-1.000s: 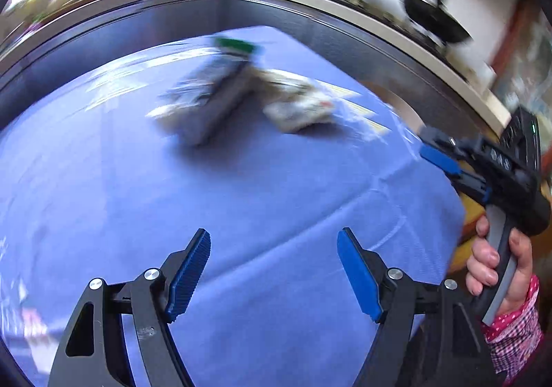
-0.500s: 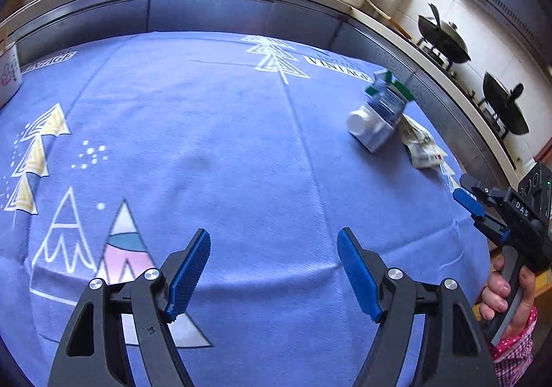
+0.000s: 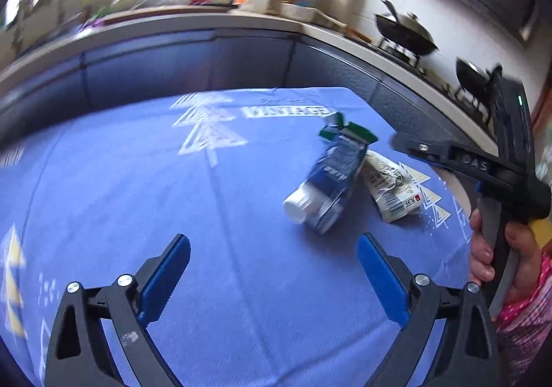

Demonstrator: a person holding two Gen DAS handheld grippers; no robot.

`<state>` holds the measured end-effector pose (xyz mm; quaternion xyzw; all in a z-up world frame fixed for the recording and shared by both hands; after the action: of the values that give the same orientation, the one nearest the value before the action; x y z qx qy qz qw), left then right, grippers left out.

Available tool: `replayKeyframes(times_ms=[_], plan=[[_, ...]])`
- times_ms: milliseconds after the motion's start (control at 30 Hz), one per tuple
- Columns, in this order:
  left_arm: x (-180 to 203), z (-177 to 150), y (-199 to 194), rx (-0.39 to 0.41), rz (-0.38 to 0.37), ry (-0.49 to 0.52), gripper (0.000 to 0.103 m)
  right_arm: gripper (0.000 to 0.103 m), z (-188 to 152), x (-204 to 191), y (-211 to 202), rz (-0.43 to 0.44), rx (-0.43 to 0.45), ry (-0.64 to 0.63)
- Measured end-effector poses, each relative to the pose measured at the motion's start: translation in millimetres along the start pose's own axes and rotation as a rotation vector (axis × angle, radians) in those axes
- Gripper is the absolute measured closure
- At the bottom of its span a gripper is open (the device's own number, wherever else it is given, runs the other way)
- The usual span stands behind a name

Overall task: Collect trash
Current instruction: 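Move both tools back to the remaining snack wrappers and carton, then grasp the blue milk carton with left tool while right tool grasps the green wrapper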

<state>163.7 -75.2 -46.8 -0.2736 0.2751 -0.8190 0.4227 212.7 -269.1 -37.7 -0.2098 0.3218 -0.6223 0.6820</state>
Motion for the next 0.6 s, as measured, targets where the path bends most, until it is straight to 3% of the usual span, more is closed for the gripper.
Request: replayKeyframes(times_ms=[233, 267, 367, 400, 500, 600], plan=[[33.4, 20.6, 51.9, -0.047, 0.013, 0.106, 0.004, 0.044, 19.7, 2.6, 33.0, 0.041, -0.030, -0.099], [35.3, 23.0, 57.8, -0.053, 0.012, 0.107, 0.004, 0.048, 21.4, 5.0, 38.5, 0.046, -0.039, -0.102], [42.0, 28.7, 72.3, -0.064, 0.014, 0.121, 0.004, 0.090, 22.0, 11.7, 53.6, 0.086, -0.084, -0.086], [44.2, 30.3, 78.1, -0.068, 0.018, 0.129, 0.004, 0.096, 23.0, 15.3, 54.8, 0.091, -0.082, -0.070], [47.0, 32.1, 94.8, -0.091, 0.037, 0.144, 0.004, 0.098, 28.0, 34.9, 42.4, 0.083, -0.024, 0.007], [46.8, 32.4, 103.9, -0.101, 0.036, 0.129, 0.019, 0.098, 34.9, 54.4, 14.9, 0.114, 0.058, 0.087]])
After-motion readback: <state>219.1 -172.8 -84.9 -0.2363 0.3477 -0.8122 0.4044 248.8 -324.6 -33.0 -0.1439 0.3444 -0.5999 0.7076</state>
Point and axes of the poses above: each gripper's, at about its wrist camera, not at the fingertips, and y roughly the way its jaws point, x to its right, z to its top, the point moved 6 cm from there along y, roughly the way its jaws point, and after that the axes turned 4 degrees about -z, right-handed, at the moved point
